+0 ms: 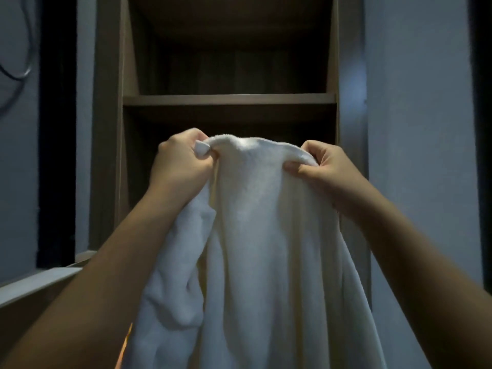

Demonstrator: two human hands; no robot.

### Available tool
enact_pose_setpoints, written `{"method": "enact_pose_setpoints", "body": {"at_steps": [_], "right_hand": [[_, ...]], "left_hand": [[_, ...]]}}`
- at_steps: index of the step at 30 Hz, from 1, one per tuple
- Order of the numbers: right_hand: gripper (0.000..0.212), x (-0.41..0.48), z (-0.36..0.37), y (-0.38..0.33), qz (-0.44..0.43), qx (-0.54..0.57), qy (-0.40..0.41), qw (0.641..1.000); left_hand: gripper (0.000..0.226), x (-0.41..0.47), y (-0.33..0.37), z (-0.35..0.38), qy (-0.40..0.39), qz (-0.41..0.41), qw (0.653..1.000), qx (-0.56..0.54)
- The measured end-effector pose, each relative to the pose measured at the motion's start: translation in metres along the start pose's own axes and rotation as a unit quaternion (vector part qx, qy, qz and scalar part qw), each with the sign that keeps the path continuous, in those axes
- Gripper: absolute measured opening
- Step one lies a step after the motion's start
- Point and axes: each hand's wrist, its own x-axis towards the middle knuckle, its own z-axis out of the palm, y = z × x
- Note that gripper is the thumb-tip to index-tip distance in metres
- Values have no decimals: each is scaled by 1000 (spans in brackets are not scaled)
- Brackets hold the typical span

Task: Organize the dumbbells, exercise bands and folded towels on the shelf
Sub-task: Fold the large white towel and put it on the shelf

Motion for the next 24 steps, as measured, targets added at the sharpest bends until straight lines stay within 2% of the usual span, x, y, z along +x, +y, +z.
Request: {"method": "enact_pose_setpoints", "body": {"at_steps": [3,6,8,11,15,19,24], "right_hand": [[19,-27,11,5,36,23,-44,998],[17,-67,30,22,94,65,-84,990],[16,-96,45,38,133,82,-101,983],[16,-140,68,65,195,99,-110,970],[20,-192,98,101,295,119,-134,938],[14,-227,121,126,374,141,-163,902],[21,-254,130,155,419,121,-183,881]], "left_hand": [[4,-30,-8,8,-64,-32,997,-14],[14,-75,-24,25,-146,-81,985,-53],[16,-112,-38,39,-226,-115,964,-84],[4,-166,-58,54,-328,-150,923,-133],[33,-215,-73,60,-342,-216,884,-235],[26,-264,-79,76,-399,-216,872,-181],[21,-308,-103,92,-413,-274,853,-163]]}}
